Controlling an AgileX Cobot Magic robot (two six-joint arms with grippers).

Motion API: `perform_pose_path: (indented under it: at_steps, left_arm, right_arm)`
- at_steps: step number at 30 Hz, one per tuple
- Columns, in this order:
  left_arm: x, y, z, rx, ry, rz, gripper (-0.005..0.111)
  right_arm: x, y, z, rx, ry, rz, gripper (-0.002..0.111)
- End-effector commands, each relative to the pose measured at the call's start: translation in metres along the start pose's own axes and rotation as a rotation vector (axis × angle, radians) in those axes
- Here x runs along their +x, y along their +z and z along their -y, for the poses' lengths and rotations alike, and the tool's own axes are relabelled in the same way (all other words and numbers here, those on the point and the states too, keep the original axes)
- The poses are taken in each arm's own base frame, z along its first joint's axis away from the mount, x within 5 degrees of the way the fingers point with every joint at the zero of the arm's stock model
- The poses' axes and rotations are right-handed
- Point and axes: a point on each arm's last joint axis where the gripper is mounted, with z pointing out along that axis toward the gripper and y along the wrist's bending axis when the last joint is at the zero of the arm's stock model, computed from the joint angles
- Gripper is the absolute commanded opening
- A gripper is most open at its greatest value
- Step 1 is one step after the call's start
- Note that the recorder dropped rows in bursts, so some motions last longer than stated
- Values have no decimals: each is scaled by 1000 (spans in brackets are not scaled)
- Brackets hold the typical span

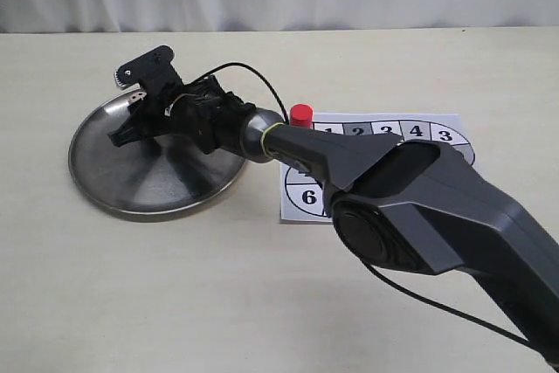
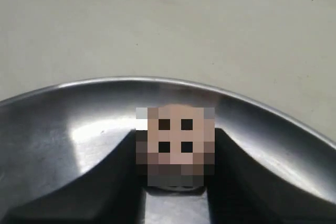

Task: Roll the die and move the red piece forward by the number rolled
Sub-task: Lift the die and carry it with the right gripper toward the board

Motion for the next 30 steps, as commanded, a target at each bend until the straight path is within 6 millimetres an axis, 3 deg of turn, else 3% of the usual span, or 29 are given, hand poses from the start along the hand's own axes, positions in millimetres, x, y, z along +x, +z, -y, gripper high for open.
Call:
perform_pose_path:
  at_steps: [1,4,8,13,17,19,24,30]
  left_arm:
    - [0,0,1,9,0,10,0]
    - [0,0,1,9,0,10,0]
    - [0,0,1,9,0,10,0]
    - [0,0,1,9,0,10,0]
    - [0,0,1,9,0,10,0]
    - [0,0,1,9,0,10,0]
    - [0,0,1,9,0,10,0]
    - [0,0,1,9,0,10,0]
  right_arm:
    - [-13,-6,1,-3,-15,2,6]
    - [-27,-17,5,-14,-12,-63,4]
    - [-65,-49,19,-28,-3,-165,4]
    - [-124,-112,44,-21,-31,-262,4]
    - [-161,-166,57,-19,-44,-301,4]
    - [-170,-191,66,2,-24,-316,4]
    - [-160,-235,90,94,-2,-370,4]
    - [-126,-281,116,157,85,-397,4]
